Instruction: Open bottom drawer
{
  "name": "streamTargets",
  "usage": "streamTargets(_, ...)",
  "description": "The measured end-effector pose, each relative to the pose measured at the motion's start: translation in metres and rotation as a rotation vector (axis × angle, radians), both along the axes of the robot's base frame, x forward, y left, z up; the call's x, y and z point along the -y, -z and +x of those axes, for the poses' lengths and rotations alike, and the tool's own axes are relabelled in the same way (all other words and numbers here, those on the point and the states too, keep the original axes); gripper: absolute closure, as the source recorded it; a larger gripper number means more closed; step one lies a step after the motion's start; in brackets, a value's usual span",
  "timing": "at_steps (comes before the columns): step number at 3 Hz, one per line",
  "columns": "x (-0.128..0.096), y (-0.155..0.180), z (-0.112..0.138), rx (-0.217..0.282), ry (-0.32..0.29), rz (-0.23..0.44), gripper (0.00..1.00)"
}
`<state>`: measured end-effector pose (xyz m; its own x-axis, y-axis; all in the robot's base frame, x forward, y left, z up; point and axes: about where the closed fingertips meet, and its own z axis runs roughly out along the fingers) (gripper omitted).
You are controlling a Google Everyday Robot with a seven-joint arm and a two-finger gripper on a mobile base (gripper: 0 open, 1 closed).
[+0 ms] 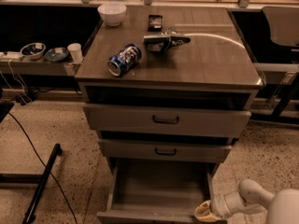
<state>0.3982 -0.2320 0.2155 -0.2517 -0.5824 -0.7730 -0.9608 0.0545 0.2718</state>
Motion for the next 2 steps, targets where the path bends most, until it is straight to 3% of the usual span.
streamTargets(1, 0.005, -0.019, 0.000, 0.084, 0.026, 0.054, 1.00)
streamTargets(2, 0.005, -0.050, 0.006, 0.246, 0.079, 0.099, 1.00)
